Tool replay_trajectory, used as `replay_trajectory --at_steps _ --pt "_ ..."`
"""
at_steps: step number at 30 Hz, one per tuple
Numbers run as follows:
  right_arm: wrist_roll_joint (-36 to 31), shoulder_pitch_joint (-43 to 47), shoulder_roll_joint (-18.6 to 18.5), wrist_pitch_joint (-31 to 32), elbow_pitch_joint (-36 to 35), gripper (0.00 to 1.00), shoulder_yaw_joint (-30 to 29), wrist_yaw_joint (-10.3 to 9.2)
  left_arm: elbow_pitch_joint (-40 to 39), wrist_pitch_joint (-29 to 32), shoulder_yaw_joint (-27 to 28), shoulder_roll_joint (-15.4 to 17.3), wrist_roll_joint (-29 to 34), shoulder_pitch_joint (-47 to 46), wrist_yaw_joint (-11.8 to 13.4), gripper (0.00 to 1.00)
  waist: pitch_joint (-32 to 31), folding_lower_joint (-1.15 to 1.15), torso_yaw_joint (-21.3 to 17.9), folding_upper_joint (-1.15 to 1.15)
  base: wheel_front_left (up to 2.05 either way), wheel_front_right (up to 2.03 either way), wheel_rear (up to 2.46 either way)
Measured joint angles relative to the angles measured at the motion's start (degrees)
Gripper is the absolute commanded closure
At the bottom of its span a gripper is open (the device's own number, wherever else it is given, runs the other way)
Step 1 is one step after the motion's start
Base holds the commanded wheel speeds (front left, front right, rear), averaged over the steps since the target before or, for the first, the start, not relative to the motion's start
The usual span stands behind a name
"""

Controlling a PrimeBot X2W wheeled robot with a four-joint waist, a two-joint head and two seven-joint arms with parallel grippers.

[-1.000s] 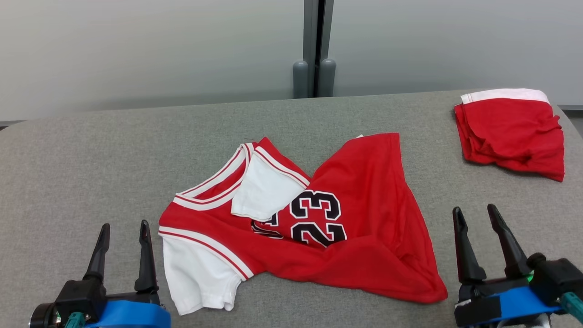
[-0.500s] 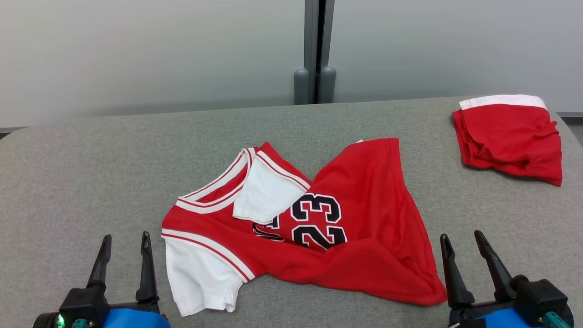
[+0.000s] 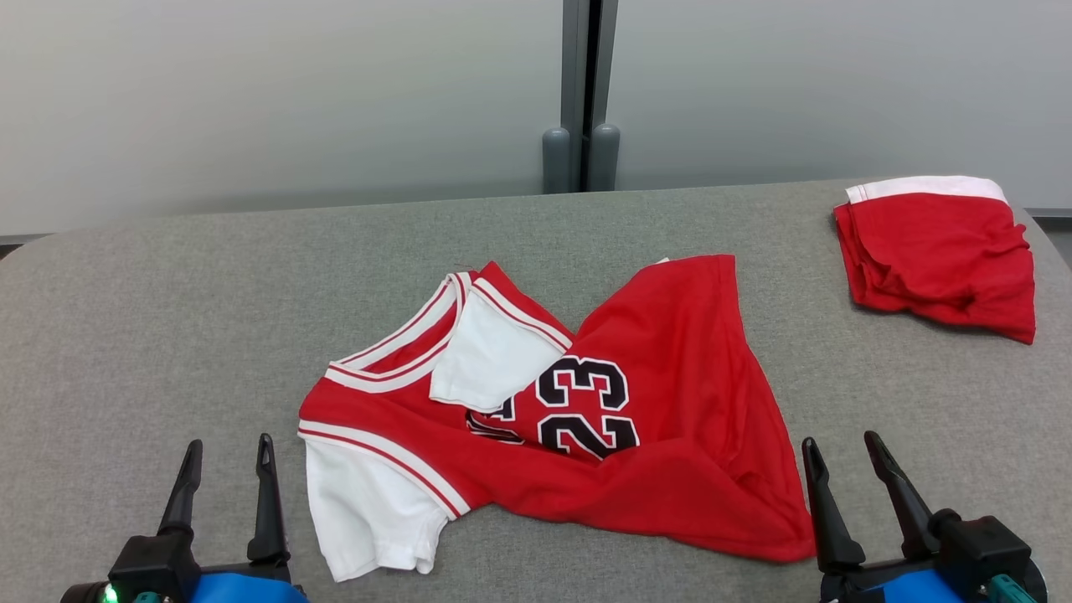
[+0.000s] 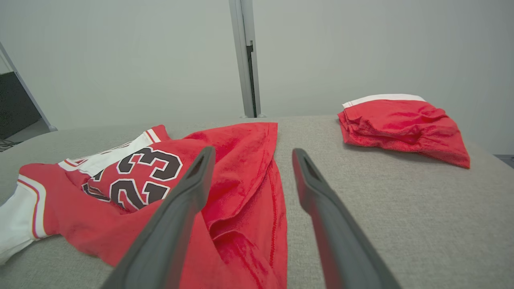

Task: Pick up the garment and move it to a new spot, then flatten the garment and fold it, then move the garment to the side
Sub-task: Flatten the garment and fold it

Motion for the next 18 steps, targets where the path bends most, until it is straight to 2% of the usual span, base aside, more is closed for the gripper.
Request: replay_trajectory --at_steps 7,11,18 --pt "-1.2 -0.2 -0.1 0.0 4.9 0.00 -0.3 0.00 2.8 0.0 -1.2 0.1 0.5 0.0 0.0 0.00 0.0 0.00 -0.1 0.00 0.00 0.00 0.00" --pt "-1.4 -0.8 -1.3 0.0 9.1 0.00 -0.1 0.00 5.8 0.0 -2.8 0.5 0.7 0.0 0.0 0.00 0.2 0.00 -0.2 0.00 0.00 0.00 0.00" --pt "-1.0 -2.2 -3.2 0.0 17.0 0.00 3.3 0.00 11.1 0.0 -5.6 0.7 0.3 0.2 -0.1 0.00 0.8 0.00 -0.2 0.00 0.00 0.00 0.00"
